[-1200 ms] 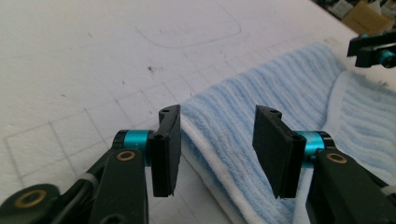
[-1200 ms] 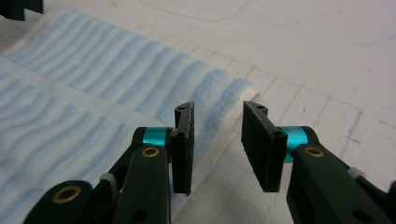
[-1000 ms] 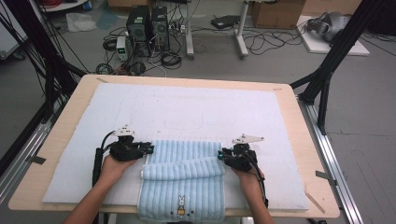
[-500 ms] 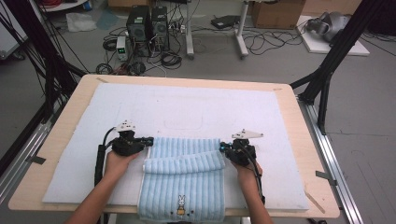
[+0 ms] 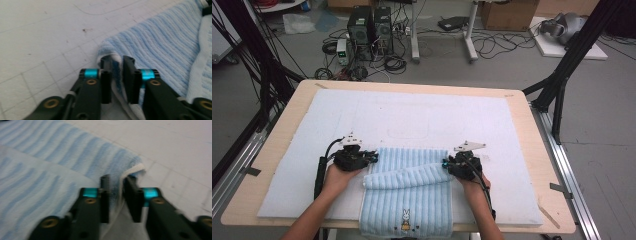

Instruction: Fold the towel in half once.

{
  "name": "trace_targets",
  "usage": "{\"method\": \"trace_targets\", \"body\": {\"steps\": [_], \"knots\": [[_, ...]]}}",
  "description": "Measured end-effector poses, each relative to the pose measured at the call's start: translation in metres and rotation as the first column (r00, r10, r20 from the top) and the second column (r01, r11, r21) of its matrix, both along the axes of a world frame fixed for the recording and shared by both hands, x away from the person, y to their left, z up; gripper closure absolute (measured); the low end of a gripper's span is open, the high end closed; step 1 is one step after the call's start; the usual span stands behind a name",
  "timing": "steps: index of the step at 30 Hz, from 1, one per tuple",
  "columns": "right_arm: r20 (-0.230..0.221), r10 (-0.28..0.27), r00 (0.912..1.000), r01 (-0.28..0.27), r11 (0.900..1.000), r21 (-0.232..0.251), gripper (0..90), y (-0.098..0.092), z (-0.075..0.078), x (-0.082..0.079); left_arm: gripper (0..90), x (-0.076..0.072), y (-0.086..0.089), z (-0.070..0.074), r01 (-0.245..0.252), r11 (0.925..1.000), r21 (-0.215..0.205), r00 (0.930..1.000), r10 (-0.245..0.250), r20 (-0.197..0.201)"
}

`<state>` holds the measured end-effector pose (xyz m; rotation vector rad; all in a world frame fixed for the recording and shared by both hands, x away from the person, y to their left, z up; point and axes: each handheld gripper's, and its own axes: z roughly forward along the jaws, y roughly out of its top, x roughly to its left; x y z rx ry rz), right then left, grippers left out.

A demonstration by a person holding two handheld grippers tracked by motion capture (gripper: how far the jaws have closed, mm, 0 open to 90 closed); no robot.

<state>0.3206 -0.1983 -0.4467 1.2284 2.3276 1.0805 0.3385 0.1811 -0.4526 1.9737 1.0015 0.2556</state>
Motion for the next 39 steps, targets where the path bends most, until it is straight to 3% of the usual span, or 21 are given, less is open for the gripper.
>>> {"method": "trace_targets", "body": {"steps": [1, 3, 4, 5, 10, 11, 12, 14, 20, 23, 25, 28, 36, 38, 39], "knots": [[-0.013, 0.020, 0.9997, -0.020, 1.000, 0.017, 84.1, 0.001, 0.000, 0.000, 84.5, -0.001, -0.003, 0.000, 0.012, 0.9999, 0.005, 0.9999, -0.012, 0.002], [-0.040, 0.025, 0.9989, -0.023, 0.998, 0.052, 85.5, -0.002, -0.001, 0.002, 85.7, 0.000, -0.002, 0.000, 0.011, 0.9999, -0.004, 0.9999, -0.011, -0.009], [-0.057, 0.027, 0.9980, -0.022, 0.996, 0.084, 85.8, -0.005, -0.002, 0.005, 85.9, 0.005, 0.002, -0.001, -0.012, 0.9986, -0.051, 0.9991, 0.010, -0.042], [-0.065, 0.022, 0.9976, -0.015, 0.994, 0.104, 85.9, -0.008, -0.002, 0.006, 85.9, 0.007, 0.003, -0.001, -0.022, 0.9980, -0.059, 0.9987, 0.019, -0.048], [-0.026, -0.006, 0.9996, 0.008, 0.997, 0.074, 86.0, -0.005, 0.000, 0.015, 86.0, 0.023, 0.000, 0.003, -0.049, 0.9976, -0.049, 0.9974, 0.047, -0.054], [-0.028, -0.014, 0.9995, 0.016, 0.997, 0.079, 86.0, -0.005, 0.002, 0.018, 85.9, 0.026, 0.000, 0.003, -0.065, 0.9957, -0.065, 0.9971, 0.062, -0.043], [-0.017, -0.020, 0.9997, 0.021, 0.997, 0.079, 86.0, -0.005, 0.004, 0.021, 86.0, 0.030, 0.000, 0.002, -0.076, 0.9939, -0.080, 0.9961, 0.072, -0.051], [-0.009, -0.035, 0.9994, 0.035, 0.995, 0.091, 86.0, -0.006, 0.007, 0.029, 85.9, 0.039, -0.001, 0.002, -0.077, 0.9945, -0.070, 0.9945, 0.072, -0.076], [0.017, -0.071, 0.9974, 0.069, 0.995, 0.070, 86.0, -0.005, 0.014, 0.054, 85.9, 0.061, -0.003, 0.008, -0.100, 0.9877, -0.120, 0.9949, 0.099, -0.022], [0.033, -0.086, 0.9958, 0.083, 0.994, 0.075, 85.9, -0.006, 0.014, 0.065, 85.8, 0.071, -0.002, 0.009, -0.114, 0.9825, -0.147, 0.9935, 0.113, -0.014], [0.032, -0.097, 0.9948, 0.095, 0.993, 0.067, 85.9, -0.005, 0.015, 0.072, 85.7, 0.076, -0.003, 0.009, -0.109, 0.9855, -0.130, 0.9939, 0.110, 0.003], [0.041, -0.110, 0.9931, 0.108, 0.993, 0.056, 85.9, -0.002, 0.016, 0.080, 85.6, 0.082, -0.003, 0.009, -0.116, 0.9840, -0.135, 0.9928, 0.119, 0.016], [0.034, -0.132, 0.9906, 0.130, 0.990, 0.051, 85.8, 0.006, 0.013, 0.091, 85.0, 0.086, 0.000, 0.004, -0.122, 0.9838, -0.131, 0.9921, 0.125, 0.014], [0.028, -0.139, 0.9900, 0.137, 0.989, 0.053, 85.5, 0.006, 0.011, 0.091, 82.2, 0.086, 0.000, 0.004, -0.121, 0.9841, -0.130, 0.9922, 0.124, 0.017], [0.030, -0.139, 0.9899, 0.137, 0.989, 0.053, 85.1, 0.006, 0.011, 0.092, 75.4, 0.086, 0.000, 0.004, -0.121, 0.9841, -0.130, 0.9922, 0.124, 0.017]]}}
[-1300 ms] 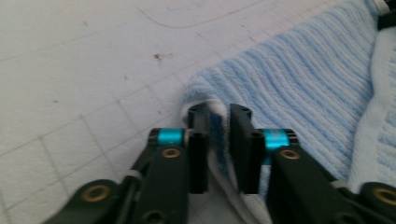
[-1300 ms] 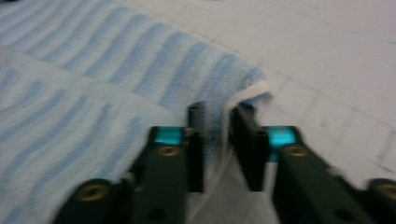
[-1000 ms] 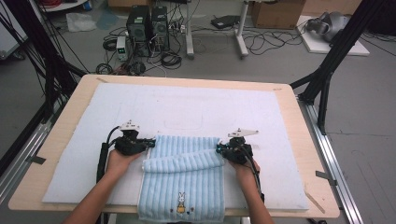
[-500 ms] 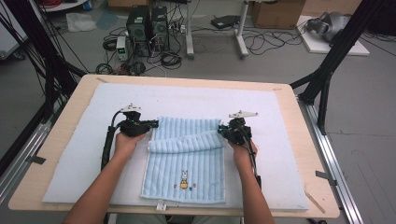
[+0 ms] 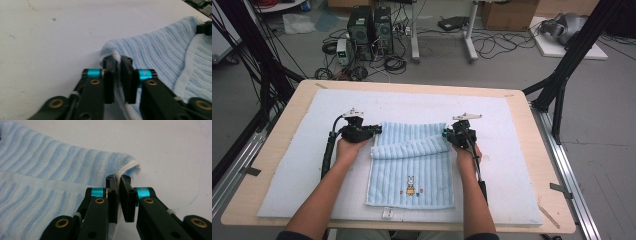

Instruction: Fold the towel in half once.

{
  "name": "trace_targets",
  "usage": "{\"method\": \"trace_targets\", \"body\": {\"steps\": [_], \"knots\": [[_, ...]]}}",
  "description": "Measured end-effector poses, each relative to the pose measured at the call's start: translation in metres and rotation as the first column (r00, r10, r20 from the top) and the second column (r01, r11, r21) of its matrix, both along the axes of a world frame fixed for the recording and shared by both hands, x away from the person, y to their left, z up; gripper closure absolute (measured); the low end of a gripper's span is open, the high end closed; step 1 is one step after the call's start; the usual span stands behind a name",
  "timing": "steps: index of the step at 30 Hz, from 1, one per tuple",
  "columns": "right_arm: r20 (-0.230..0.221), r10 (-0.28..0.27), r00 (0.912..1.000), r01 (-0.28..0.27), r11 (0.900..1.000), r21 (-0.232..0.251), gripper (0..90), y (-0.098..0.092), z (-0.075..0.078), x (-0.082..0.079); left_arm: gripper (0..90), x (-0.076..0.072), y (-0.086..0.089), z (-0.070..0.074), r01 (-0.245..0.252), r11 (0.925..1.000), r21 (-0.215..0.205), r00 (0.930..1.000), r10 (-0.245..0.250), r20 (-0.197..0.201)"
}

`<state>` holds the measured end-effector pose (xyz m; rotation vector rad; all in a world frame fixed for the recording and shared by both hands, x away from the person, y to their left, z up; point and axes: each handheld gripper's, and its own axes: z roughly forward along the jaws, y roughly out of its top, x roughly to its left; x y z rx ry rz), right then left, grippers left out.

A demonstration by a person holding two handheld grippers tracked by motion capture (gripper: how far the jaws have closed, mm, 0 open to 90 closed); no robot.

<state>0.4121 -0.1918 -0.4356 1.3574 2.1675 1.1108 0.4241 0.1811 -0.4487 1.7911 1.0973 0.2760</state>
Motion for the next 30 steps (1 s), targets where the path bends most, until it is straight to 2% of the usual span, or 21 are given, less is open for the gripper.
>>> {"method": "trace_targets", "body": {"steps": [1, 2, 5, 6, 9, 11, 14, 15, 16, 17, 20, 24, 27, 28, 29, 30], "knots": [[0.000, -0.001, 1.0000, 0.001, 1.000, -0.001, 84.1, 0.000, 0.000, 0.000, 66.6, 0.000, 0.002, 0.000, -0.023, 0.9996, -0.018, 0.9997, 0.023, -0.009], [0.003, 0.000, 1.0000, 0.000, 1.000, 0.001, 82.3, -0.001, 0.001, 0.000, 61.4, 0.000, 0.003, 0.001, -0.023, 0.9993, -0.028, 0.9997, 0.023, -0.009], [0.002, -0.004, 1.0000, 0.004, 1.000, 0.013, 72.4, -0.005, 0.004, -0.001, 54.9, -0.001, 0.006, 0.004, -0.023, 0.9992, -0.033, 0.9997, 0.023, -0.004], [0.004, -0.008, 1.0000, 0.007, 1.000, 0.023, 70.3, -0.007, 0.005, -0.002, 53.8, -0.003, 0.010, 0.007, -0.019, 0.9984, -0.053, 0.9998, 0.019, -0.004], [0.009, -0.009, 0.9999, 0.008, 0.999, 0.047, 67.6, -0.010, 0.007, -0.004, 52.3, -0.007, 0.013, 0.011, -0.003, 0.9979, -0.064, 1.0000, 0.003, 0.000], [0.020, 0.000, 0.9998, -0.001, 0.998, 0.066, 62.7, -0.012, 0.012, -0.008, 51.4, -0.015, 0.015, 0.012, 0.027, 0.9973, -0.068, 0.9996, -0.027, 0.002], [0.036, 0.015, 0.9992, -0.018, 0.996, 0.089, 61.1, -0.013, 0.016, -0.012, 50.9, -0.022, 0.014, 0.012, 0.070, 0.9945, -0.078, 0.9975, -0.071, -0.002], [0.039, 0.026, 0.9989, -0.029, 0.995, 0.096, 61.0, -0.013, 0.017, -0.013, 50.6, -0.025, 0.013, 0.013, 0.088, 0.9930, -0.079, 0.9959, -0.089, -0.014], [0.037, 0.044, 0.9983, -0.048, 0.993, 0.106, 60.7, -0.013, 0.017, -0.013, 49.1, -0.027, 0.012, 0.013, 0.106, 0.9907, -0.085, 0.9938, -0.108, -0.023], [0.030, 0.061, 0.9977, -0.064, 0.991, 0.114, 59.9, -0.012, 0.017, -0.013, 48.5, -0.031, 0.012, 0.014, 0.118, 0.9892, -0.087, 0.9928, -0.119, -0.012], [0.009, 0.081, 0.9967, -0.081, 0.992, 0.100, 57.8, -0.008, 0.013, -0.012, 48.9, -0.040, 0.009, 0.014, 0.146, 0.9857, -0.083, 0.9891, -0.147, 0.000], [-0.026, 0.087, 0.9959, -0.085, 0.993, 0.082, 58.4, -0.003, 0.005, -0.007, 48.9, -0.050, 0.007, 0.012, 0.175, 0.9829, -0.057, 0.9845, -0.175, -0.003], [-0.066, 0.088, 0.9939, -0.084, 0.995, 0.060, 65.0, -0.001, -0.001, -0.004, 50.7, -0.057, 0.007, 0.009, 0.188, 0.9814, -0.038, 0.9821, -0.188, -0.006], [-0.081, 0.091, 0.9925, -0.086, 0.994, 0.061, 70.4, -0.001, -0.003, -0.004, 55.0, -0.059, 0.006, 0.007, 0.199, 0.9793, -0.038, 0.9798, -0.199, -0.014], [-0.083, 0.091, 0.9924, -0.087, 0.995, 0.051, 76.7, -0.001, -0.003, -0.005, 62.6, -0.059, 0.006, 0.007, 0.199, 0.9793, -0.038, 0.9798, -0.199, -0.014], [-0.078, 0.096, 0.9924, -0.093, 0.995, 0.039, 82.9, -0.002, -0.003, -0.006, 71.3, -0.060, 0.006, 0.005, 0.216, 0.9761, -0.026, 0.9761, -0.216, -0.020]]}}
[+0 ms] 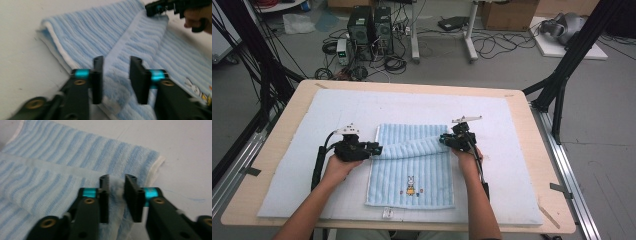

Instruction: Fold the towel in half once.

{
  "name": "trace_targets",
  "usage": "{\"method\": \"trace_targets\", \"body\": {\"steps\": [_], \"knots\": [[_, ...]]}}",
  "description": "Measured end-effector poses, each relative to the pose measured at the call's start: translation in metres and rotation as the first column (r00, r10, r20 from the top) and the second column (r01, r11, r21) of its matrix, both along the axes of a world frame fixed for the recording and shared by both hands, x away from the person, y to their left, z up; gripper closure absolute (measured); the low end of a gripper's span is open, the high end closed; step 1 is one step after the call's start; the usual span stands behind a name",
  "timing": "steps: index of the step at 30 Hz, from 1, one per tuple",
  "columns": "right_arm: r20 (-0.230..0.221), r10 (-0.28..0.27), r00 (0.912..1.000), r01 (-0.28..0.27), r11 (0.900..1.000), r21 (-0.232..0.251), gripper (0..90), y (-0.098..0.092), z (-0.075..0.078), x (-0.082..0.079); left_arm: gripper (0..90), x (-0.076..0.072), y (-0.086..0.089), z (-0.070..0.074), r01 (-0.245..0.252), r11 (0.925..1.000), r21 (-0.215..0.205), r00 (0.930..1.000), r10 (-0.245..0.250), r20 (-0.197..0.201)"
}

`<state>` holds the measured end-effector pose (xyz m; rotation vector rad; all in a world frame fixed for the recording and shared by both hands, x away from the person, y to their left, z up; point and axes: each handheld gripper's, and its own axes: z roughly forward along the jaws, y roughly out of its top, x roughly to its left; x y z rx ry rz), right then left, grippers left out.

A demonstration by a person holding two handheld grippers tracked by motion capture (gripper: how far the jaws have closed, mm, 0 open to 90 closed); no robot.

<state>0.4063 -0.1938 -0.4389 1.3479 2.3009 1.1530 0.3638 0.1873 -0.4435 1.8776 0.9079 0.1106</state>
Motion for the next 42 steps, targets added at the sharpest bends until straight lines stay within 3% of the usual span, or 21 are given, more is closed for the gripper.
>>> {"method": "trace_targets", "body": {"steps": [1, 2, 4, 7, 8, 12, 15, 24, 25, 26, 27, 29, 32, 35, 38, 42], "knots": [[0.007, 0.013, 0.9999, -0.013, 1.000, -0.008, 84.1, 0.000, 0.000, -0.001, 79.0, -0.003, -0.002, -0.002, 0.017, 0.9990, 0.042, 0.9998, -0.017, 0.005], [0.006, 0.017, 0.9998, -0.017, 1.000, -0.018, 84.7, -0.001, 0.001, -0.002, 86.6, -0.004, -0.003, -0.003, 0.020, 0.9984, 0.054, 0.9997, -0.020, 0.011], [0.017, 0.021, 0.9996, -0.020, 1.000, -0.021, 84.8, -0.001, 0.003, -0.005, 89.3, -0.007, -0.004, -0.004, 0.014, 0.9977, 0.066, 0.9997, -0.015, 0.020], [0.026, 0.031, 0.9992, -0.030, 0.999, -0.015, 84.9, -0.001, 0.007, -0.010, 89.4, -0.009, -0.002, -0.004, 0.010, 0.9982, 0.059, 0.9995, -0.012, 0.030], [0.053, 0.039, 0.9978, -0.040, 0.999, -0.001, 84.9, -0.002, 0.012, -0.015, 89.4, -0.011, 0.000, -0.003, 0.007, 0.9993, 0.038, 0.9994, -0.008, 0.033], [0.070, 0.055, 0.9960, -0.056, 0.998, 0.012, 84.9, -0.006, 0.014, -0.027, 89.4, -0.016, 0.004, 0.001, 0.005, 1.0000, 0.001, 0.9987, -0.005, 0.052], [0.077, 0.049, 0.9958, -0.053, 0.997, 0.055, 84.9, -0.012, 0.014, -0.038, 89.5, -0.019, 0.004, 0.002, 0.007, 1.0000, 0.000, 0.9979, -0.007, 0.064], [0.102, 0.074, 0.9920, -0.083, 0.993, 0.080, 84.9, -0.016, 0.014, -0.056, 89.3, -0.026, 0.010, 0.003, -0.015, 0.9997, -0.021, 0.9961, 0.016, 0.087], [0.102, 0.077, 0.9918, -0.085, 0.993, 0.076, 84.9, -0.016, 0.014, -0.057, 81.9, -0.026, 0.011, 0.001, -0.062, 0.9978, -0.023, 0.9908, 0.065, 0.119], [0.103, 0.079, 0.9915, -0.087, 0.993, 0.078, 84.9, -0.015, 0.013, -0.058, 63.6, -0.025, 0.012, 0.000, -0.097, 0.9949, -0.028, 0.9878, 0.099, 0.120], [0.103, 0.080, 0.9915, -0.089, 0.993, 0.081, 84.9, -0.015, 0.012, -0.058, 54.6, -0.025, 0.012, 0.000, -0.097, 0.9949, -0.028, 0.9878, 0.099, 0.120], [0.100, 0.082, 0.9917, -0.091, 0.992, 0.087, 86.2, -0.015, 0.010, -0.059, 51.5, -0.024, 0.012, -0.001, -0.115, 0.9933, -0.016, 0.9863, 0.116, 0.118], [0.099, 0.087, 0.9912, -0.097, 0.991, 0.091, 86.1, -0.014, 0.007, -0.060, 51.2, -0.023, 0.006, -0.005, -0.093, 0.9952, 0.032, 0.9910, 0.089, 0.100], [0.093, 0.088, 0.9918, -0.097, 0.991, 0.094, 86.2, -0.014, 0.006, -0.060, 61.9, -0.022, 0.002, -0.007, -0.083, 0.9945, 0.064, 0.9931, 0.077, 0.088], [0.097, 0.085, 0.9917, -0.095, 0.990, 0.101, 87.1, -0.016, 0.006, -0.060, 84.8, -0.025, 0.000, -0.006, -0.073, 0.9920, 0.103, 0.9916, 0.061, 0.114], [0.098, 0.084, 0.9916, -0.095, 0.989, 0.114, 87.6, -0.018, 0.008, -0.062, 85.8, -0.026, 0.003, -0.004, -0.066, 0.9950, 0.075, 0.9929, 0.059, 0.104]]}}
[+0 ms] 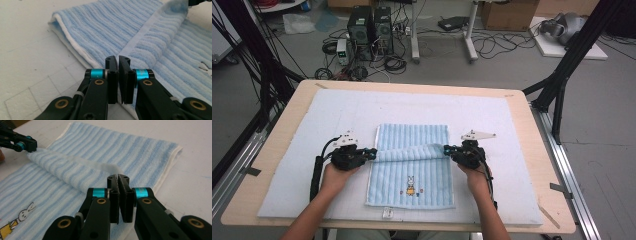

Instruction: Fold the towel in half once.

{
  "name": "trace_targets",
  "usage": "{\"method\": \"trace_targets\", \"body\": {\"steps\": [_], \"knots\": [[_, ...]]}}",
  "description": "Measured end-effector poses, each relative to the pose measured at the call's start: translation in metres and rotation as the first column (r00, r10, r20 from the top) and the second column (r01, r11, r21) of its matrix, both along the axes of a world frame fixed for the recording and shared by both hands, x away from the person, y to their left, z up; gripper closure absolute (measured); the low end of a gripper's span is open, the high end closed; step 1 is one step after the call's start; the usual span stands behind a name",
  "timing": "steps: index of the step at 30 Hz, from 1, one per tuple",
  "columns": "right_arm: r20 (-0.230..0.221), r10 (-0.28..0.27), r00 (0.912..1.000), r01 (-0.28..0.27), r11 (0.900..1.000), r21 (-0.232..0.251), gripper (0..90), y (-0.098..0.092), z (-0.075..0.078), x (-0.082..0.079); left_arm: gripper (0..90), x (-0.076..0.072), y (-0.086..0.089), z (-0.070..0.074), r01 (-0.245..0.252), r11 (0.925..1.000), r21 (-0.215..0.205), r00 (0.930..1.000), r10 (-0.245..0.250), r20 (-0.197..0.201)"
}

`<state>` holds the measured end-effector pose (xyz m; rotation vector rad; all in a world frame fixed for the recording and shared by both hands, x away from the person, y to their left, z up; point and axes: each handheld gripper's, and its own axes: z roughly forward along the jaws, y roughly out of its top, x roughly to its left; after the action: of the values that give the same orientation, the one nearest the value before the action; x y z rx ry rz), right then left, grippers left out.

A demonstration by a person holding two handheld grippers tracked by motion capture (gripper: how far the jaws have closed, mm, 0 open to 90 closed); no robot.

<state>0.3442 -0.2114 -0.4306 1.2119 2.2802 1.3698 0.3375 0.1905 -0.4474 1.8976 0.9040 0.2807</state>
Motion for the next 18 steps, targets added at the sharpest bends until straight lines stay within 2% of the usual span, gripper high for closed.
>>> {"method": "trace_targets", "body": {"steps": [5, 6, 11, 12, 17, 18], "knots": [[0.015, 0.006, 0.9999, -0.007, 1.000, 0.015, 87.9, -0.004, 0.005, -0.007, 86.0, -0.005, 0.006, 0.006, 0.012, 0.9975, -0.069, 0.9999, -0.011, 0.007], [0.015, 0.006, 0.9999, -0.007, 1.000, 0.015, 87.9, -0.004, 0.005, -0.007, 86.0, -0.005, 0.006, 0.006, 0.012, 0.9975, -0.069, 0.9999, -0.011, 0.007], [0.026, 0.008, 0.9996, -0.009, 0.999, 0.041, 88.1, -0.015, 0.010, -0.022, 86.1, -0.013, 0.008, 0.011, 0.024, 0.9920, -0.124, 0.9997, -0.024, 0.006], [0.030, 0.006, 0.9995, -0.007, 0.999, 0.049, 88.0, -0.018, 0.010, -0.024, 86.1, -0.016, 0.008, 0.013, 0.031, 0.9889, -0.145, 0.9995, -0.031, 0.002], [0.029, 0.018, 0.9994, -0.020, 0.998, 0.066, 88.1, -0.023, 0.010, -0.036, 86.1, -0.027, 0.008, 0.016, 0.052, 0.9874, -0.149, 0.9986, -0.051, 0.011], [0.021, 0.029, 0.9993, -0.031, 0.997, 0.069, 88.1, -0.024, 0.008, -0.043, 86.1, -0.032, 0.009, 0.018, 0.057, 0.9865, -0.154, 0.9984, -0.055, 0.016]]}}
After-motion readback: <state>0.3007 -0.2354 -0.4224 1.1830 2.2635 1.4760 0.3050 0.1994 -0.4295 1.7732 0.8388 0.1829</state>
